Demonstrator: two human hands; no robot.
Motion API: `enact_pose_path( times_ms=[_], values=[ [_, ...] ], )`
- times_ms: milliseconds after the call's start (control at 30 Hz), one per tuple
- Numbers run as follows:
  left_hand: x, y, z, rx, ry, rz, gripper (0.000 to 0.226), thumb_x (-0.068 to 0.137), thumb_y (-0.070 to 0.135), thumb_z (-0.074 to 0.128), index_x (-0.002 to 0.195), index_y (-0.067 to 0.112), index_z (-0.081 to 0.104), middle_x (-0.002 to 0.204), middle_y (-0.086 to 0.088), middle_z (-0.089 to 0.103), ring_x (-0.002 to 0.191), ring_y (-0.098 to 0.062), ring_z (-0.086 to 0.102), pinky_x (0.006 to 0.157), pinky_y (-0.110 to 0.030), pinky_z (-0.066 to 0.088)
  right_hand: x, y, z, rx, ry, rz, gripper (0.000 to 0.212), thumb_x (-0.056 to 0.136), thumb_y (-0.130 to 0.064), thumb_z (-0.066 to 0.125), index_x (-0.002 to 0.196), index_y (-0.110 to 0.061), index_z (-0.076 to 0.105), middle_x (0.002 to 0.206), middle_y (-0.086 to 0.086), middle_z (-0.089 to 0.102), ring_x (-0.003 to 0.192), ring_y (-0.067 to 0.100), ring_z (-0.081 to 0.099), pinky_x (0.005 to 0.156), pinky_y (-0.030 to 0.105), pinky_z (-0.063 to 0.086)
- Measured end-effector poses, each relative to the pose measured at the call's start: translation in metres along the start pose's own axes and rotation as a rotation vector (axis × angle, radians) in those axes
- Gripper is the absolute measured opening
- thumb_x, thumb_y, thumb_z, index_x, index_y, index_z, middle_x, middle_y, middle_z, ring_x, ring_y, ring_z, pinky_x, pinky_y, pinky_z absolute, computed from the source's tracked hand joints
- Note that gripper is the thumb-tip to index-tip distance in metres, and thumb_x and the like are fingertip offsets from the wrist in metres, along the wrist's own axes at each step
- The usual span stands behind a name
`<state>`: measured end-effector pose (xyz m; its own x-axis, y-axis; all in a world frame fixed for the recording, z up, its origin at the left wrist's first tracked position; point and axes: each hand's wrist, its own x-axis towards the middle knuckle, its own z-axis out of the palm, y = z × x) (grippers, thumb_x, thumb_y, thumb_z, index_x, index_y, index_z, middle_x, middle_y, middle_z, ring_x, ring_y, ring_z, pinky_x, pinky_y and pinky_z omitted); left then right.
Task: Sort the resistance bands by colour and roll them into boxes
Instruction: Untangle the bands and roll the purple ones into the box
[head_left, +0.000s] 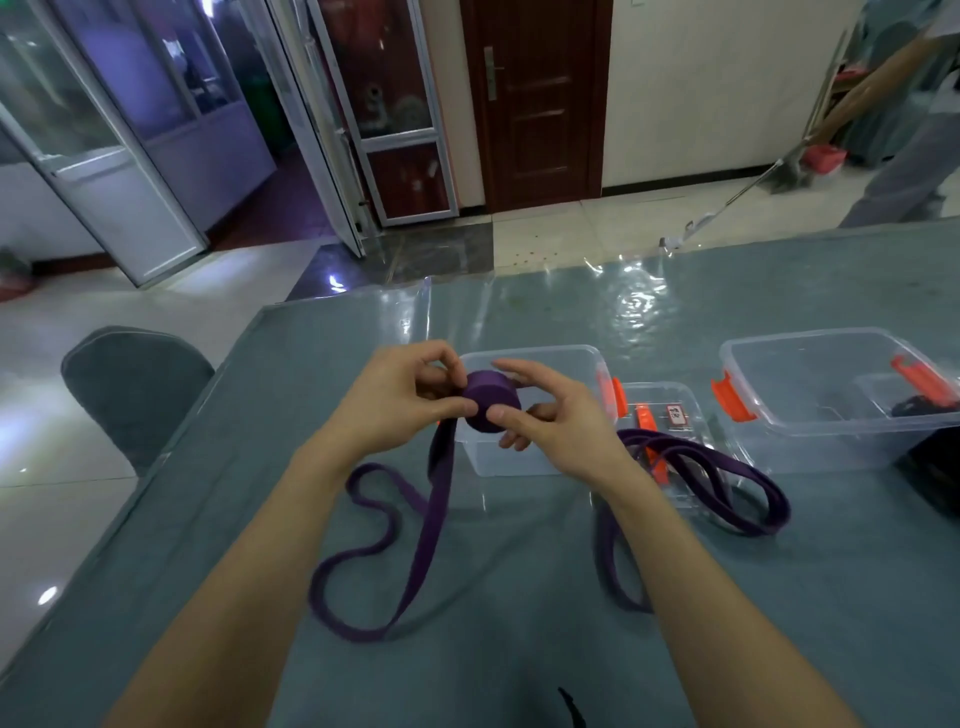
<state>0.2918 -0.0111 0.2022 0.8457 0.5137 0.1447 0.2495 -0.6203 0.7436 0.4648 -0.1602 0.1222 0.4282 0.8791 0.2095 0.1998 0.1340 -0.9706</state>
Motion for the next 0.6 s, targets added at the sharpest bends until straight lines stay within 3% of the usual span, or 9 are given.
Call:
enact_pose_path(
  times_ms=[100,167,300,400,500,600],
  values=[
    [0.006,0.014,-0.007,0.180,-0.113,0.062,0.028,0.084,0.015,0.094,0.092,0.022,0.068,0.083,0.008,0.082,0.080,-0.007,0.080,0.081,-0.019,0.060,0.001,0.002,0.002,-0.207,0.000,-0.064,0.035,0.093,-0.031,0.084,0.121,-0.046,0.068,0.106,-0.015,0.074,0.065,0.017,0.076,0.068,0.043,0.064],
    [0.007,0.018,-0.005,0.153,-0.062,0.108,0.027,0.083,0.013,0.094,0.093,0.020,0.070,0.085,0.007,0.082,0.083,-0.007,0.080,0.082,-0.018,0.061,0.002,0.000,0.002,-0.148,0.052,-0.080,0.032,0.092,-0.026,0.084,0.114,-0.044,0.069,0.101,-0.013,0.075,0.061,0.018,0.074,0.067,0.043,0.063],
    [-0.006,0.012,0.016,-0.241,0.125,0.058,0.033,0.084,-0.002,0.088,0.110,0.001,0.067,0.103,-0.009,0.084,0.098,-0.027,0.082,0.093,-0.033,0.065,0.006,-0.008,-0.004,0.149,0.128,-0.107,0.030,0.093,-0.015,0.084,0.113,-0.035,0.073,0.099,0.003,0.079,0.058,0.023,0.071,0.063,0.035,0.062],
    [-0.013,0.005,0.035,-0.433,0.248,0.022,0.032,0.087,-0.007,0.083,0.113,-0.002,0.065,0.108,-0.018,0.082,0.102,-0.034,0.080,0.098,-0.045,0.064,0.004,-0.004,0.002,0.265,0.150,-0.078,0.026,0.095,-0.014,0.081,0.118,-0.025,0.075,0.102,0.005,0.080,0.059,0.024,0.072,0.062,0.033,0.061],
    [-0.014,-0.003,0.038,-0.382,0.267,-0.005,0.027,0.088,-0.002,0.085,0.107,-0.002,0.065,0.102,-0.014,0.084,0.098,-0.034,0.082,0.093,-0.046,0.066,-0.005,0.008,0.009,0.353,0.130,-0.021,0.027,0.098,-0.018,0.079,0.124,-0.019,0.074,0.113,0.006,0.079,0.068,0.033,0.077,0.067,0.036,0.063],
    [-0.018,-0.006,0.028,-0.175,0.171,-0.011,0.025,0.086,0.000,0.088,0.099,0.002,0.068,0.092,-0.008,0.085,0.089,-0.029,0.083,0.086,-0.038,0.067,-0.010,0.012,0.003,0.253,0.000,0.027,0.023,0.097,-0.028,0.080,0.119,-0.021,0.077,0.115,0.003,0.078,0.071,0.039,0.079,0.064,0.037,0.064]
  ],
)
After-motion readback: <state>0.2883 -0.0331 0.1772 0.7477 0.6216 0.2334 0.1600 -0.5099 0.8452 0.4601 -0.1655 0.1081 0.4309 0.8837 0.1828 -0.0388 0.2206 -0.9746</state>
